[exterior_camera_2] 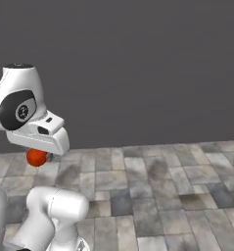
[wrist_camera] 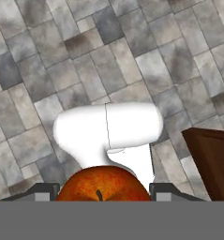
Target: Pick up each apple from the fridge and place one apple on each plate on the dining counter.
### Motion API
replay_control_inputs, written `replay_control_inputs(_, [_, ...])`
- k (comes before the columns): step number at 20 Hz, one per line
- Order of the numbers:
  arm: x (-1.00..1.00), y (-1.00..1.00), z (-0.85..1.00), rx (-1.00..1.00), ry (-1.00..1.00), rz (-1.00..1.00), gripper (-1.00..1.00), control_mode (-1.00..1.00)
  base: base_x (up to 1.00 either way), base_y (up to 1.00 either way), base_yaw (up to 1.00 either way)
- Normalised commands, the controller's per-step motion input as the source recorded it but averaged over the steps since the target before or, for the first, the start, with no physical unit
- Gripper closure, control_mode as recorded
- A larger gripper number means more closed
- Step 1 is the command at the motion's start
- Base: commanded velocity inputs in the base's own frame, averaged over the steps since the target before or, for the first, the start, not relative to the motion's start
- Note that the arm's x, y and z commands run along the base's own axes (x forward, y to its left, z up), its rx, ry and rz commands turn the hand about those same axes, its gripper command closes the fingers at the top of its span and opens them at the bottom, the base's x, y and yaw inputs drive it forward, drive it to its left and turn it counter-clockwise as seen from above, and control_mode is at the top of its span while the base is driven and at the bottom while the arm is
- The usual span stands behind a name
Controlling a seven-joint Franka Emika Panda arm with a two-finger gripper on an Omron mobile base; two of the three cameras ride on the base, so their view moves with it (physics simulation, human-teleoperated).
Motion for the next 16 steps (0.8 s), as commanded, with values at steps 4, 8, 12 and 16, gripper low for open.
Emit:
replay_control_inputs(4, [0.0,0.0,0.0,0.0,0.0,0.0,1.0,1.0,1.0,0.0,-0.36])
replay_control_inputs(8, [0.0,0.0,0.0,0.0,0.0,0.0,1.0,1.0,1.0,0.0,-0.34])
replay_control_inputs(12, [0.0,0.0,0.0,0.0,0.0,0.0,1.0,1.0,1.0,-0.13,-0.36])
replay_control_inputs(16, [0.0,0.0,0.0,0.0,0.0,0.0,1.0,1.0,0.89,-0.41,-0.51])
